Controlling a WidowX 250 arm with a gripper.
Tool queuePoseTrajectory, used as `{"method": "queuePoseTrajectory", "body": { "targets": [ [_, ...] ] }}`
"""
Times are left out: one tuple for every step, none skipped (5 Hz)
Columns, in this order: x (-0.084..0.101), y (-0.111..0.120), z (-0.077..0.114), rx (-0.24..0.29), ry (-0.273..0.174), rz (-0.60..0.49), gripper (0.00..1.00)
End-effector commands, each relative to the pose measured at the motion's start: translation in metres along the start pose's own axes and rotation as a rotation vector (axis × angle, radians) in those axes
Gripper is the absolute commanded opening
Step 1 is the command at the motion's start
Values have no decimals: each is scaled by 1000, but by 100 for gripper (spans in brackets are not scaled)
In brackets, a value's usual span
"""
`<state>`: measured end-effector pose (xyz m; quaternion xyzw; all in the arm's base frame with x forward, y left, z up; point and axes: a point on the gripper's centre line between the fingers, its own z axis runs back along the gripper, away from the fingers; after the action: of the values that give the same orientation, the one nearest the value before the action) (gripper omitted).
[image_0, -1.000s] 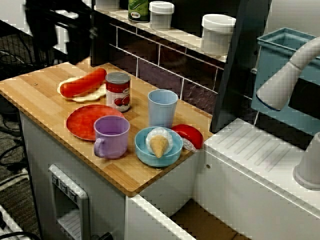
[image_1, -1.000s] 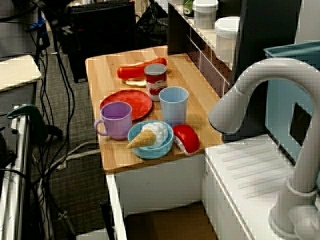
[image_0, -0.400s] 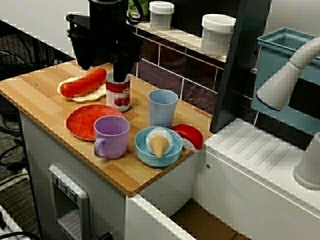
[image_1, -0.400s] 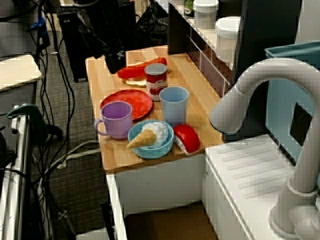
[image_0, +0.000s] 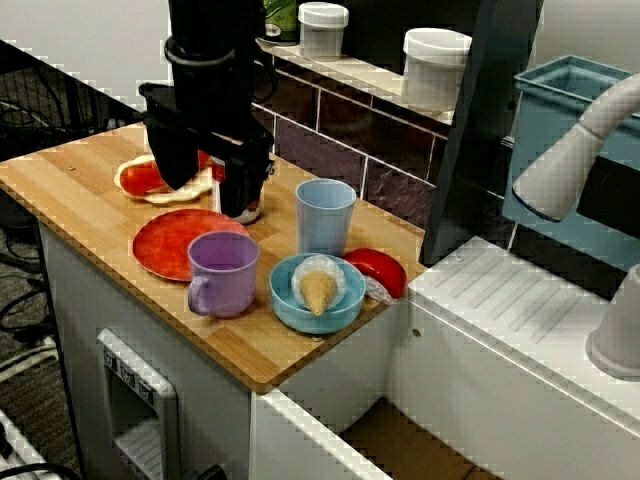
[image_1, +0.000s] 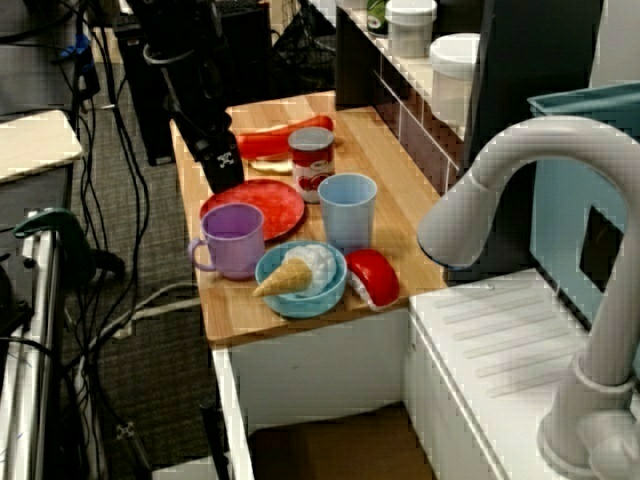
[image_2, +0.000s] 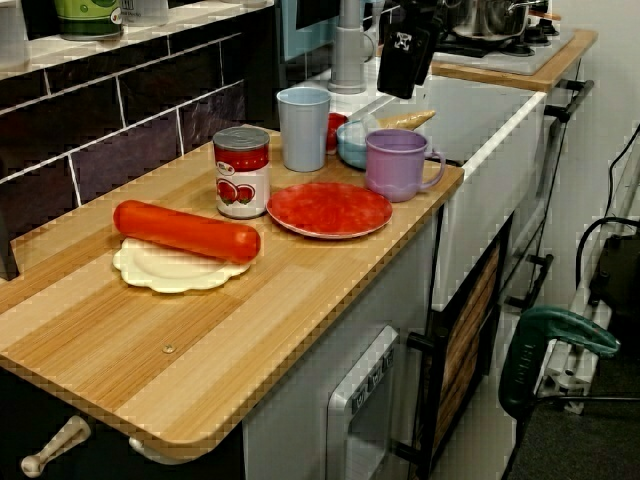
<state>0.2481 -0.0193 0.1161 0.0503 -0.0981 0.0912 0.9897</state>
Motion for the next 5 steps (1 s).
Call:
{"method": "queuePoseTrajectory", "body": {
  "targets": [
    [5,6,-7,-30,-13,-7,100],
    [8,11,-9,24,39,13,100],
    [8,11,-9,24,39,13,100],
    [8,11,-9,24,39,13,100],
    [8,11,-9,24,39,13,100]
  ]
}}
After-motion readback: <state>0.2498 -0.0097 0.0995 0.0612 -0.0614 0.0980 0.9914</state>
